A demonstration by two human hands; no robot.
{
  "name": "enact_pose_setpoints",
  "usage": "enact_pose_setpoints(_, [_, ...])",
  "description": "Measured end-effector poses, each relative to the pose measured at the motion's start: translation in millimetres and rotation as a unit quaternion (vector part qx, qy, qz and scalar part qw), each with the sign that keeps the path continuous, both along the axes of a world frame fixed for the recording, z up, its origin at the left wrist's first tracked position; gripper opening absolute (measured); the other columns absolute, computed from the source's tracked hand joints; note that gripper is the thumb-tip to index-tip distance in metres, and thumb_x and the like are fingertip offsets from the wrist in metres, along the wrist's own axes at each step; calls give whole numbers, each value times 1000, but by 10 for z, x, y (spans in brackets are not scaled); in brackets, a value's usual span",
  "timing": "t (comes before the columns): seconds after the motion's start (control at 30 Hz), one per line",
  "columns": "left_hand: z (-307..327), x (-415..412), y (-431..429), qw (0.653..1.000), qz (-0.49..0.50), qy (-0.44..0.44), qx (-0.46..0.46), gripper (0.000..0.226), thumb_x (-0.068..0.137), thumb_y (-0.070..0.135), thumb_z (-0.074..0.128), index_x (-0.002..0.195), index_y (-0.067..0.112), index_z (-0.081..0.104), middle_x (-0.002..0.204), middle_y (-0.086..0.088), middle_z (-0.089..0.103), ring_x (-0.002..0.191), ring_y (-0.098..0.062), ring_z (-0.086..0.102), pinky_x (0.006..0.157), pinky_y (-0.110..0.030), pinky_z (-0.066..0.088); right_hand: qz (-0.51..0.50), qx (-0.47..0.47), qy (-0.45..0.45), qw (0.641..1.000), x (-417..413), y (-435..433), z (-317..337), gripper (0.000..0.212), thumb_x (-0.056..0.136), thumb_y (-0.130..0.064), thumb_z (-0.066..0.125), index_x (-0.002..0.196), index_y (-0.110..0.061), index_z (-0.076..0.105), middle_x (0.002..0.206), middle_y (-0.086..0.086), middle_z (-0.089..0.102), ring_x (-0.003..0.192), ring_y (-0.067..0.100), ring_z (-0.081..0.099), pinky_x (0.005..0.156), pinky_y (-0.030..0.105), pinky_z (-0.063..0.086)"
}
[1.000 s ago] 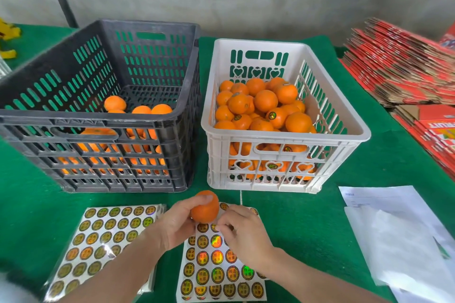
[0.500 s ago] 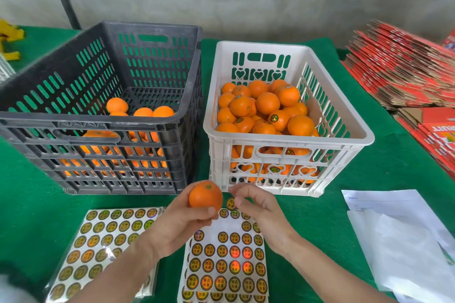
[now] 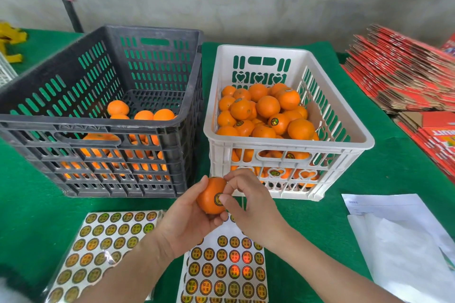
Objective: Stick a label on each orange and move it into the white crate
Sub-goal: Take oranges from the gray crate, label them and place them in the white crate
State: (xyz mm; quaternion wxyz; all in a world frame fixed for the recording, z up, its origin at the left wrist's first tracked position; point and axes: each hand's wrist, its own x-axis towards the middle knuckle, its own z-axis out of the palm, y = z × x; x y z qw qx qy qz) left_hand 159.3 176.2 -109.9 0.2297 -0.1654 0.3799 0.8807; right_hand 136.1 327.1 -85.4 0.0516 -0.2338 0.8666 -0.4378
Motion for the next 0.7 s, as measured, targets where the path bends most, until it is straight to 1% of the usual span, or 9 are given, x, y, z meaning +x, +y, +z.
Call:
enact_pose_setpoints(0.07, [23, 2, 9, 1000, 4, 1, -4, 65, 69, 46, 68, 121, 9, 57, 85, -15, 66, 64, -22, 60, 55, -29, 53, -6, 15, 30, 999, 14, -5, -14, 18, 89, -23, 59, 82, -31, 46, 107, -20, 44, 104, -6, 42, 86, 0, 26])
enact_pose_setpoints(0.13, [42, -1, 4, 1000, 7, 2, -13, 66, 67, 46, 69, 121, 10, 57, 85, -14, 66, 64, -21, 61, 57, -29, 53, -18, 3, 32, 999, 22, -11, -13, 21, 87, -27, 61, 85, -38, 43, 105, -27, 43, 101, -10, 44, 86, 7, 33])
enact_pose_setpoints(0.23, [91, -4, -8, 999, -9, 22, -48, 70, 65, 51, 68, 121, 13, 56, 85, -13, 67, 64, -20, 60, 62, -30, 53, -51, -42, -15, 998, 6, 9, 53, 49, 79, -38, 67, 103, -60, 30, 105, -34, 47, 97, -12, 50, 82, 16, 46])
enact_pose_setpoints(0.3, [177, -23, 4, 994, -13, 62, -84, 66, 66, 56, 64, 120, 18, 60, 92, -10, 70, 72, -21, 64, 69, -31, 53, -31, -59, -4, 998, 4, 36, 121, 58, 77, -44, 65, 110, -67, 22, 110, -34, 47, 100, -10, 50, 84, 18, 48])
enact_pose_setpoints(0.4, [441, -117, 65, 976, -28, 166, -142, 49, 78, 61, 57, 112, 28, 68, 97, -4, 71, 81, -15, 67, 67, -25, 54, 35, -74, 86, 993, 3, 31, 241, 59, 76, -44, 63, 123, -51, 30, 122, -30, 38, 113, -5, 43, 90, 15, 43])
enact_pose_setpoints(0.47, [615, -200, 113, 951, -24, 225, -212, 53, 83, 63, 51, 112, 23, 67, 93, -2, 70, 82, -14, 65, 67, -22, 52, 27, -101, 146, 984, -70, 16, 297, 66, 73, -29, 72, 127, -34, 34, 123, -22, 39, 114, -3, 43, 91, 12, 40])
enact_pose_setpoints(0.53, [779, -295, 161, 916, -16, 288, -279, 55, 90, 60, 40, 117, 18, 62, 99, -1, 71, 94, -15, 66, 76, -22, 53, -13, -133, 194, 972, -215, 15, 393, 66, 70, -14, 78, 123, -26, 39, 118, -14, 45, 107, -3, 45, 87, 9, 39])
enact_pose_setpoints(0.63, [1023, -525, 217, 854, 22, 383, -352, 49, 95, 54, 25, 116, 25, 58, 104, 0, 71, 101, -7, 65, 81, -14, 50, -53, -194, 219, 955, -519, 54, 611, 66, 67, -11, 78, 115, -32, 39, 110, -14, 47, 100, -1, 49, 80, 9, 40])
enact_pose_setpoints(0.7, [1079, -803, 221, 808, 46, 411, -419, 38, 99, 43, 29, 120, 22, 53, 115, -3, 64, 108, -14, 61, 90, -20, 48, -91, -209, 196, 954, -809, 100, 746, 65, 67, -10, 77, 114, -32, 38, 108, -18, 44, 98, 1, 50, 79, 8, 41])
